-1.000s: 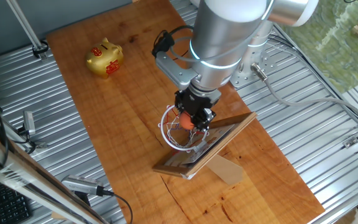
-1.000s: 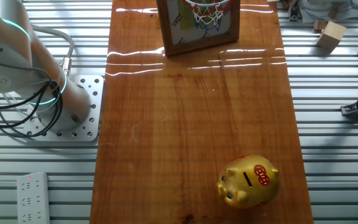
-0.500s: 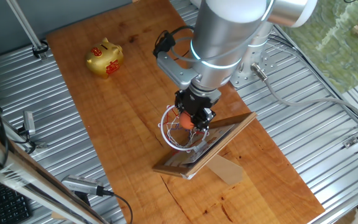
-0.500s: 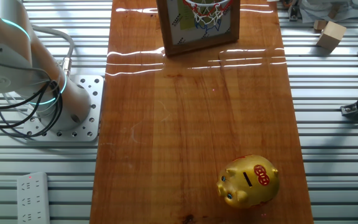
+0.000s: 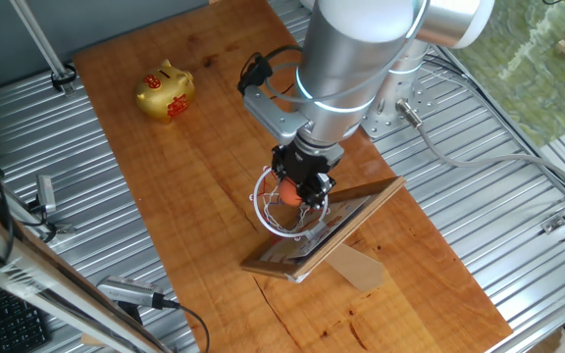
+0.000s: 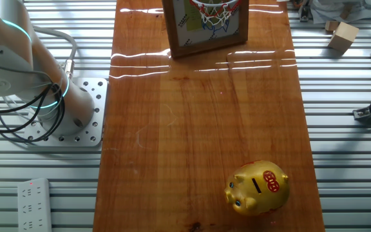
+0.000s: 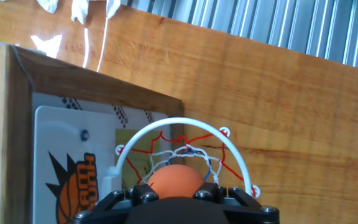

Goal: Grab a basketball, release it and shoot it into the basket

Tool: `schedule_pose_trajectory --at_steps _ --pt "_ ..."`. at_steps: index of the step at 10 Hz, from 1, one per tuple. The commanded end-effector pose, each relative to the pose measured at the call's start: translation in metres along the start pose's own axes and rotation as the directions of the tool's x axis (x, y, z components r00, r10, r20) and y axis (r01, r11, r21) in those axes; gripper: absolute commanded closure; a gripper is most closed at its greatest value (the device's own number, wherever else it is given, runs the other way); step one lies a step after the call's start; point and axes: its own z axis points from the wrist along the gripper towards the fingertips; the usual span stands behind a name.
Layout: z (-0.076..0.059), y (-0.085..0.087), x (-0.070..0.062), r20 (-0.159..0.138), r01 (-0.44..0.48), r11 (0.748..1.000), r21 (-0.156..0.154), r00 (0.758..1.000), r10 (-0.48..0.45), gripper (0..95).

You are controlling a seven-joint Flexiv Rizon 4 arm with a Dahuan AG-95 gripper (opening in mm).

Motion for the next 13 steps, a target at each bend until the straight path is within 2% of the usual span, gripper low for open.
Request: schedule_pose_trajectory --at_steps 1,2,3,5,12,13 --pt "0.0003 -0.0008 -0.0023 0.004 0.029 1.000 0.002 1.000 -0.029 95.0" --pt "0.0003 -0.0009 -0.0025 0.002 0.046 0.999 0.006 0.999 -0.046 76.0" --pt "0.0003 -0.0010 -0.0025 0.003 0.065 0.998 0.002 0.998 -0.065 38.0" --pt "0.0003 -0.0010 -0.0025 0.012 0.078 0.997 0.000 0.997 -0.078 0.0" --pt "0.0003 -0.0010 -0.0025 0.023 0.072 0.997 0.003 0.997 -0.072 0.0" --pt "0.0003 -0.0010 -0.0025 0.023 0.074 0.997 0.003 0.997 -0.074 19.0"
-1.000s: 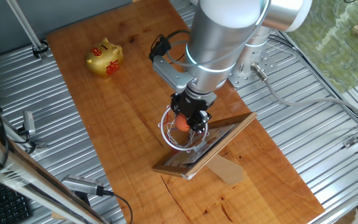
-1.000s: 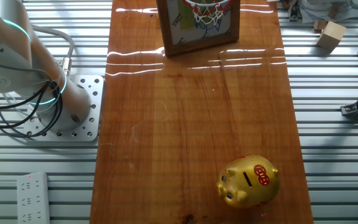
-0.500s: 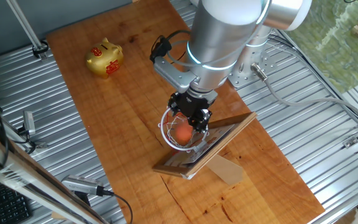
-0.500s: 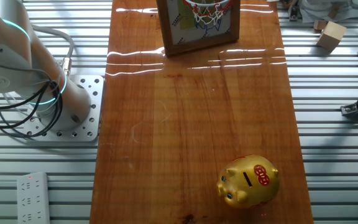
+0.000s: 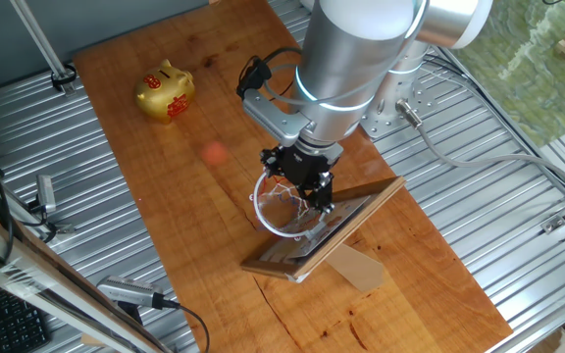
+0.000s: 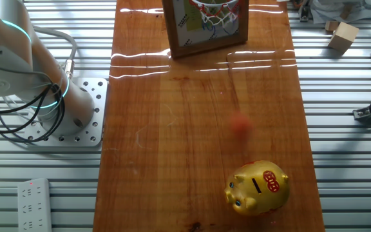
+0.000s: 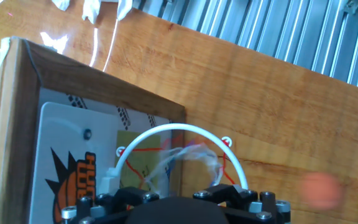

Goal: Grab a basketball, release it and shoot it into the basket

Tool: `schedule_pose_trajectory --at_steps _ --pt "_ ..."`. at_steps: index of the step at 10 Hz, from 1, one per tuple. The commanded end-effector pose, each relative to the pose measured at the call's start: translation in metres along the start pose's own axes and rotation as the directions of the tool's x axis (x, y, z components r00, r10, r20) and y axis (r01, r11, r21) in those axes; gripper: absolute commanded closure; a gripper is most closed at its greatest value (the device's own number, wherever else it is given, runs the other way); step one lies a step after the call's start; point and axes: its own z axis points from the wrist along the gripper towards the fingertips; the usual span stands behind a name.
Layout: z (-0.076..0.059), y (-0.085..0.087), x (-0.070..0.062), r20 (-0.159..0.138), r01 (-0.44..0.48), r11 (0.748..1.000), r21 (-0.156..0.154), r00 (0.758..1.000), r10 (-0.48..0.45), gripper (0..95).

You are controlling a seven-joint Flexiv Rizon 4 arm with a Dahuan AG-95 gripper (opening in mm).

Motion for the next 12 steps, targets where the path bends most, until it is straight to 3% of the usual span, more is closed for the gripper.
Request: schedule_pose_trajectory --at_steps 1,8,10,12 --pt "0.000 0.000 0.000 0.002 0.001 1.000 0.000 1.000 -0.001 19.0" --pt "-0.004 -0.002 -0.003 0.009 0.002 1.000 -0.007 1.000 -0.002 19.0" --pt "-0.016 -0.008 -0.012 0.006 -0.002 1.000 -0.015 1.000 0.002 19.0" --pt "-0.037 -0.029 -0.030 0.015 -0.002 0.999 -0.048 1.000 0.003 19.0"
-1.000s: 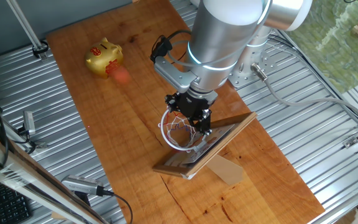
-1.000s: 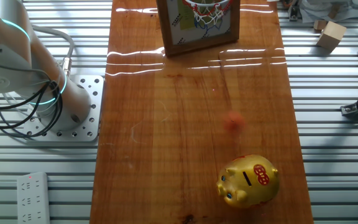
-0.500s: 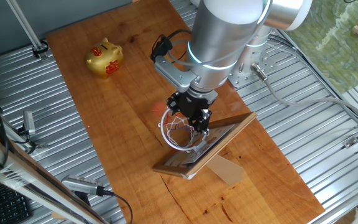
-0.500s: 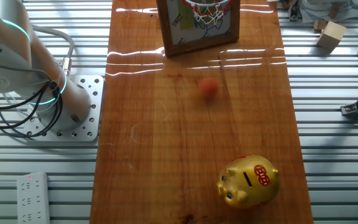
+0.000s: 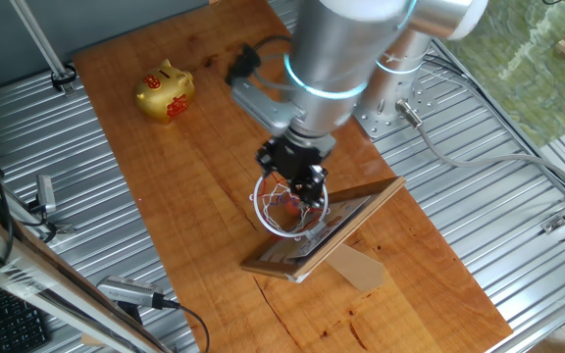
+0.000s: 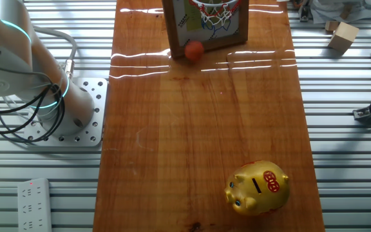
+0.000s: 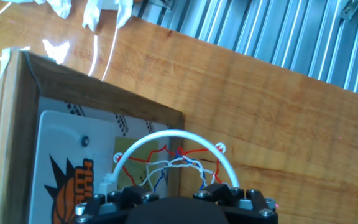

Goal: Grab a basketball, release it and shoot it into the basket

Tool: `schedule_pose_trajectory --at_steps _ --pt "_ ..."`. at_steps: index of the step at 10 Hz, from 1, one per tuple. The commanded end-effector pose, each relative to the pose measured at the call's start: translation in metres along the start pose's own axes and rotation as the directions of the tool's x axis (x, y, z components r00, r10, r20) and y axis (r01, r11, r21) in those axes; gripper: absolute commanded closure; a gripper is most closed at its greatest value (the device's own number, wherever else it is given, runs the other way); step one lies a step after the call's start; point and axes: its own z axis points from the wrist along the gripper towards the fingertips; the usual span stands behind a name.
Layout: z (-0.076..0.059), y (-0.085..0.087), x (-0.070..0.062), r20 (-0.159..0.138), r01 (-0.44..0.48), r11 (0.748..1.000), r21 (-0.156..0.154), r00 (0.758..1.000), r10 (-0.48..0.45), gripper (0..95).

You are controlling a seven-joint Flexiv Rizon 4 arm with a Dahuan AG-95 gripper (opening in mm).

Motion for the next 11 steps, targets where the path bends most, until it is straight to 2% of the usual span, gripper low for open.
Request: schedule_pose_trajectory --at_steps 1,3,4,6,7,8,9,10,11 --pt "-0.015 -0.022 -0.014 0.007 -0.001 1.000 -0.027 1.000 0.001 19.0" --pt "-0.037 -0.050 -0.032 0.004 -0.063 0.997 -0.034 0.998 0.063 19.0" --pt "-0.048 -0.070 -0.045 -0.005 -0.110 0.993 -0.030 0.994 0.110 19.0" --pt "-0.050 -0.090 -0.055 -0.018 -0.139 0.990 -0.021 0.990 0.138 19.0" --pt "-0.046 -0.100 -0.056 -0.029 -0.154 0.988 -0.020 0.988 0.154 19.0" --pt "-0.035 -0.113 -0.052 -0.030 -0.161 0.987 -0.026 0.987 0.160 19.0" --pt "-0.023 -0.122 -0.048 -0.032 -0.163 0.986 -0.031 0.986 0.162 38.0" --pt "-0.019 -0.124 -0.047 -0.035 -0.166 0.985 -0.034 0.986 0.165 38.0" --pt "-0.008 -0.126 -0.046 -0.042 -0.180 0.983 -0.041 0.983 0.178 38.0"
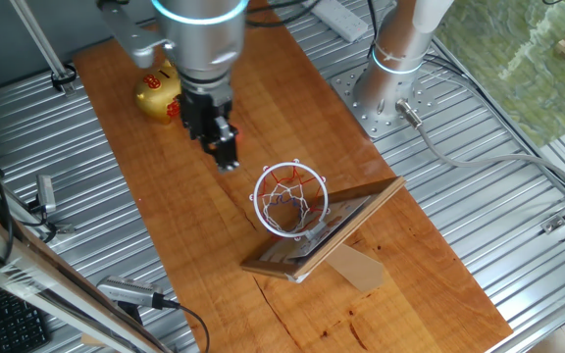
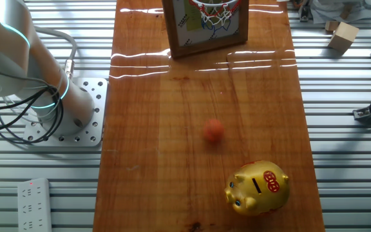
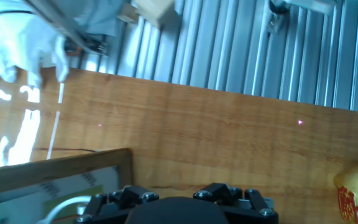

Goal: Grab a basketball, release it and shoot it into the basket

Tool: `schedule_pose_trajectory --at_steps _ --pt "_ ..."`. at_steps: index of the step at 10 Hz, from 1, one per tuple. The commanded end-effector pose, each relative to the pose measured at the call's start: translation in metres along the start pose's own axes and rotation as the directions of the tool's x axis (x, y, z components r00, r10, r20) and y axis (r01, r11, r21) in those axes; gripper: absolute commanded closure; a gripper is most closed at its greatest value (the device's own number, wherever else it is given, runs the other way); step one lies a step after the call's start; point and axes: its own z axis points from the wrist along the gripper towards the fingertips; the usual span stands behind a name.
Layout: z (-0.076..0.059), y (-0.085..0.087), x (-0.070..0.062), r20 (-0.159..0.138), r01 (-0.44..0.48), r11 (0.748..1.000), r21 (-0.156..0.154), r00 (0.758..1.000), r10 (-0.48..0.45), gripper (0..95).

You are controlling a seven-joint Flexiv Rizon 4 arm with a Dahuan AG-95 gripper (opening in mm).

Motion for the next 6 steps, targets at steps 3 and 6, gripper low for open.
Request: schedule_pose_trajectory --at_steps 3,6 --pt "0.0255 -0.0007 -0.0010 -0.023 -0.002 1.000 -0.006 1.000 0.002 38.0" --pt "0.0247 -0.0012 -0.0005 -0.025 0.005 1.000 -0.007 1.000 -0.005 38.0"
